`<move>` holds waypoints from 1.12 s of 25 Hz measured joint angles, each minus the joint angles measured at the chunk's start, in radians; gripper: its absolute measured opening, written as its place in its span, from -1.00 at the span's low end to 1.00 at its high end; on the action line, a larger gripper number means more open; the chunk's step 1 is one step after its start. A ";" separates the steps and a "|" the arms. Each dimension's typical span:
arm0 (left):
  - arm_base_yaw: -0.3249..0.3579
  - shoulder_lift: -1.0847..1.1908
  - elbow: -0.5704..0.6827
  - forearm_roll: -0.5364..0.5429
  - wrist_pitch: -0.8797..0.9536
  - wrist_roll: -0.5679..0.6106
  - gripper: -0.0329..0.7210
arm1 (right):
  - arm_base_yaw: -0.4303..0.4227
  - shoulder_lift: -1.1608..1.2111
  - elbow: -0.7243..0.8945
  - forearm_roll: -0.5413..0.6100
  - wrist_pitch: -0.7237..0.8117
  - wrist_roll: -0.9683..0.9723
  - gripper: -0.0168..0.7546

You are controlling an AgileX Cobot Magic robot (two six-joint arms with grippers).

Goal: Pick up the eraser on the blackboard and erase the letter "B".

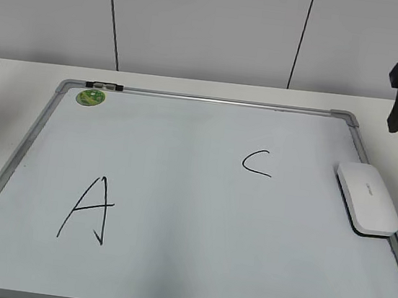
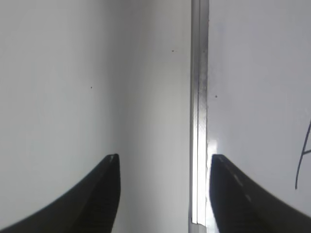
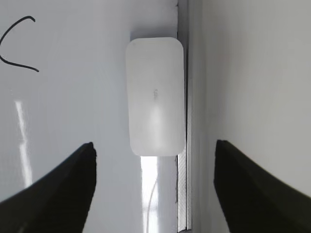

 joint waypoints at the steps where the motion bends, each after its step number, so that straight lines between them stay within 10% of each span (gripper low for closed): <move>1: 0.000 -0.034 0.030 0.000 -0.005 0.000 0.25 | 0.000 -0.027 0.029 0.000 -0.015 0.002 0.48; 28: 0.000 -0.960 0.733 0.066 -0.011 -0.001 0.22 | 0.021 -0.767 0.764 0.060 -0.177 -0.036 0.48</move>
